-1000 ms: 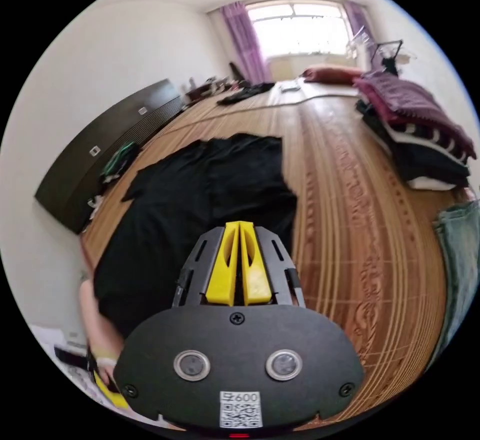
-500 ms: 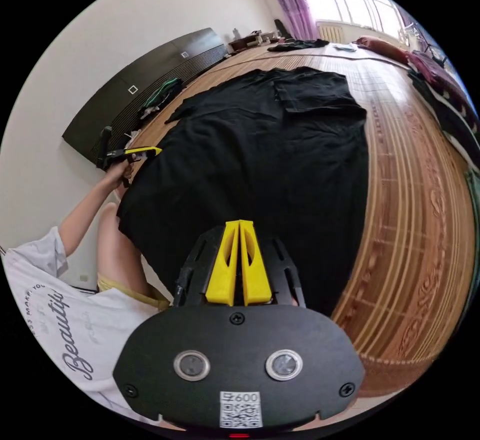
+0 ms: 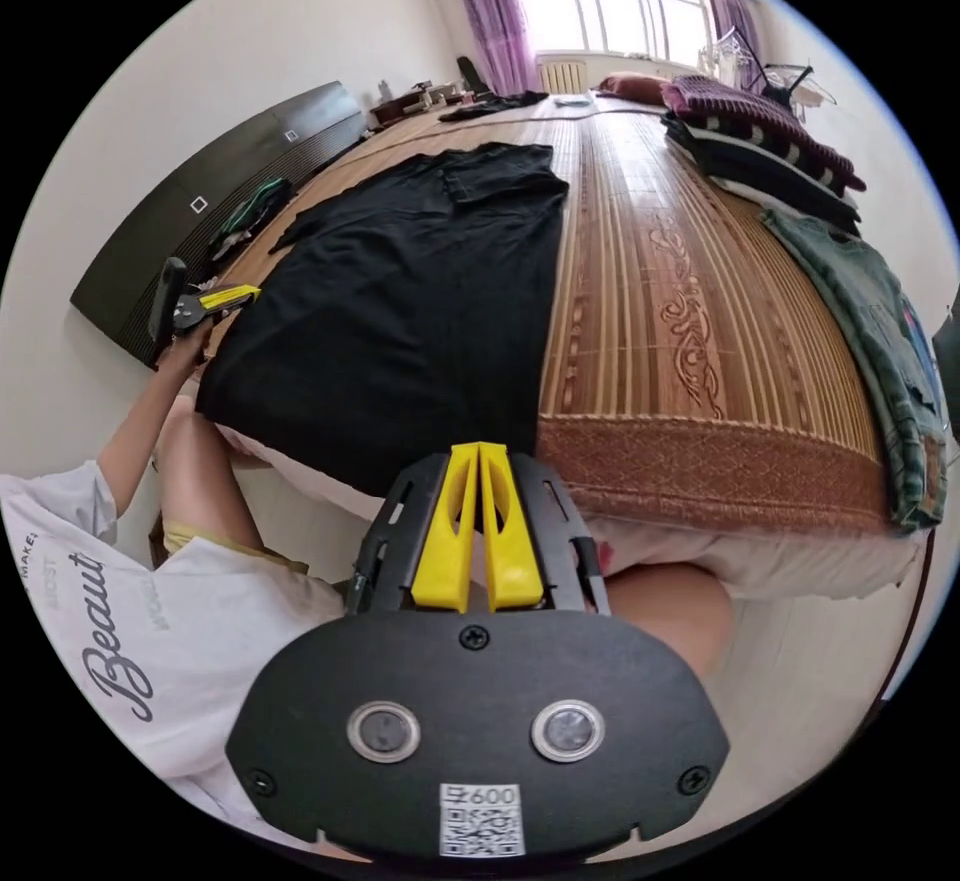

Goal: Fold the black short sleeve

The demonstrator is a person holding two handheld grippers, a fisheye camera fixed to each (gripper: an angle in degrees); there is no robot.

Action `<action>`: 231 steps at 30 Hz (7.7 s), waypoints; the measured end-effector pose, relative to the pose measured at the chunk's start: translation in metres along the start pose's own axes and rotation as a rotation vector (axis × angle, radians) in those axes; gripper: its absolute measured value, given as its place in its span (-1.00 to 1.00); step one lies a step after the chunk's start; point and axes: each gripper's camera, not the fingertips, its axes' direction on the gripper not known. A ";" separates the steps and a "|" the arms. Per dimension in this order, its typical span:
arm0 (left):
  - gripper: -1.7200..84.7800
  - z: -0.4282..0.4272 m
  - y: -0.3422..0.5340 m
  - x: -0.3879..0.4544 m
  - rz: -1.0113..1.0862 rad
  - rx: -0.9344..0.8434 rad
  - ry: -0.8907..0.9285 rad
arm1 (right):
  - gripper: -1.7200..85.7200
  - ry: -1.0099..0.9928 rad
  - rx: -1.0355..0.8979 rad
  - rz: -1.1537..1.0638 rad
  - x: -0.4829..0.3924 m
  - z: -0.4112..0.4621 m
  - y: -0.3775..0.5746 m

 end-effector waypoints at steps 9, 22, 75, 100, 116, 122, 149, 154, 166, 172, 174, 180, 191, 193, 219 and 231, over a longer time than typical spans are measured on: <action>-0.95 -0.060 0.103 0.070 0.013 0.096 0.410 | -0.98 -0.321 0.019 -0.205 -0.090 0.048 -0.048; -0.95 -0.061 0.234 0.099 -0.285 0.271 0.431 | -0.98 -0.176 0.059 -0.195 -0.125 0.072 0.047; -0.68 -0.069 -0.198 0.464 0.282 0.424 0.210 | -0.92 0.023 -0.111 -0.503 0.072 0.150 -0.384; -0.93 -0.144 -0.585 0.527 0.475 0.197 0.381 | -0.98 0.046 0.162 -0.523 0.082 0.153 -0.536; -0.95 -0.070 -0.983 0.556 0.228 -0.030 0.352 | -0.98 -0.243 -0.115 -0.152 0.144 0.196 -0.668; -0.95 -0.078 -1.009 0.537 0.060 0.011 0.481 | -0.98 -0.110 -0.074 -0.175 0.145 0.178 -0.691; -0.94 -0.095 -0.992 0.548 0.073 0.049 0.416 | -0.98 0.032 -0.055 -0.232 0.062 0.230 -0.720; -0.95 -0.092 -0.961 0.552 0.111 0.052 0.392 | -0.98 0.075 -0.052 -0.196 0.055 0.239 -0.717; -0.95 -0.067 -0.762 0.449 0.065 -0.115 0.537 | -0.98 0.092 -0.043 -0.213 0.025 0.234 -0.692; -0.95 -0.013 -0.653 0.441 0.001 -0.108 0.381 | -0.98 0.081 -0.045 -0.206 0.017 0.226 -0.678; -0.95 -0.019 -0.613 0.441 -0.071 -0.055 0.172 | -0.98 0.027 -0.046 -0.181 0.023 0.220 -0.674; -0.95 -0.094 -0.449 0.478 0.122 0.230 0.167 | -0.98 -0.268 -0.040 -0.308 0.025 0.181 -0.648; -0.94 -0.194 -0.011 0.466 0.061 0.038 0.187 | -0.98 -0.097 -0.150 -0.332 -0.024 0.204 -0.617; -0.94 -0.215 0.070 0.442 -0.029 -0.007 0.170 | -0.98 -0.040 -0.131 -0.346 -0.037 0.202 -0.606; -0.93 -0.321 0.657 0.369 -0.243 0.559 0.040 | -0.86 0.039 -0.185 0.037 -0.111 -0.034 -0.334; -0.86 -0.503 0.775 0.274 -0.587 0.679 -0.068 | -0.85 -0.121 -0.250 0.116 -0.049 0.060 -0.177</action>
